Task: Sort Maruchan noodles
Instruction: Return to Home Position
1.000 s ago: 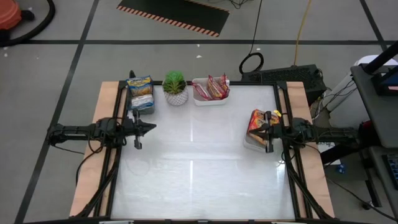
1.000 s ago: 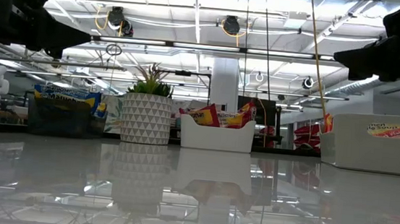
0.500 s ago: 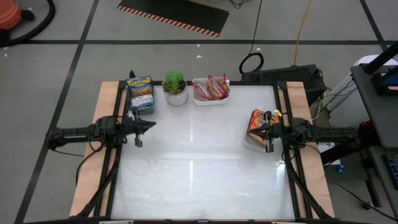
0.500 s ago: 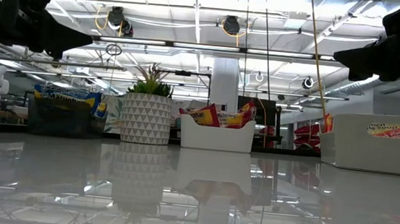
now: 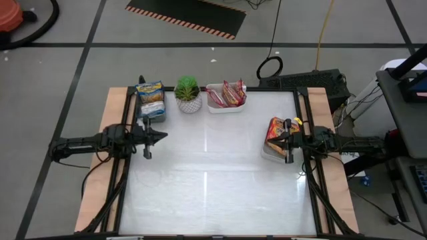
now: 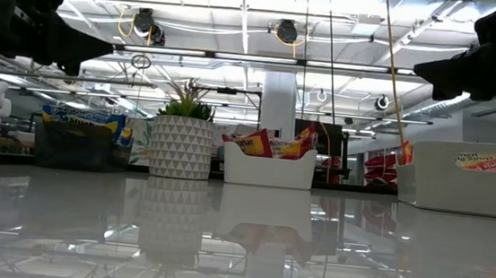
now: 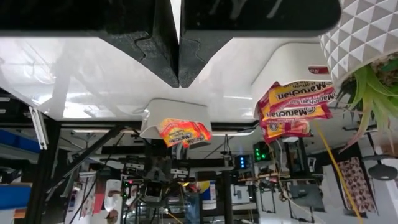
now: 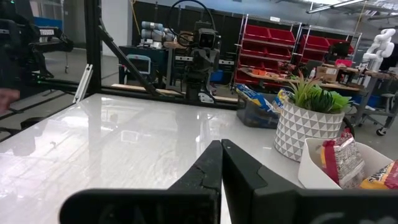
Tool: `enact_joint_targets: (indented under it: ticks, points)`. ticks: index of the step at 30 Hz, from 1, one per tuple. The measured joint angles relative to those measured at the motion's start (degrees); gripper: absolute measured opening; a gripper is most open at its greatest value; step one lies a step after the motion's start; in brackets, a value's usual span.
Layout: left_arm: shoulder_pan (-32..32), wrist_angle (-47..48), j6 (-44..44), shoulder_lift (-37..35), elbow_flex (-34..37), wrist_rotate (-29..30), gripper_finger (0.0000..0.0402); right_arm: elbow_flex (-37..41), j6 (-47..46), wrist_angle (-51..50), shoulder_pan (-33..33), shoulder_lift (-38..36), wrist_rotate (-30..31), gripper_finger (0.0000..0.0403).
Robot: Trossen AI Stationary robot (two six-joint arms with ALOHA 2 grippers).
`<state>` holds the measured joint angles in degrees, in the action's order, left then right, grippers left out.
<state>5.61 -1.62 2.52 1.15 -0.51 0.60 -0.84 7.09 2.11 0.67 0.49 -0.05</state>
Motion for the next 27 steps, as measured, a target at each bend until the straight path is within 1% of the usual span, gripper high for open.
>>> enact_joint_targets:
  ticks: [27]
  points:
    - [0.0,-1.52,0.0,0.0,-0.01,-0.02,0.0004,0.0,-0.02,0.15,0.0,0.0,-0.01,0.0]
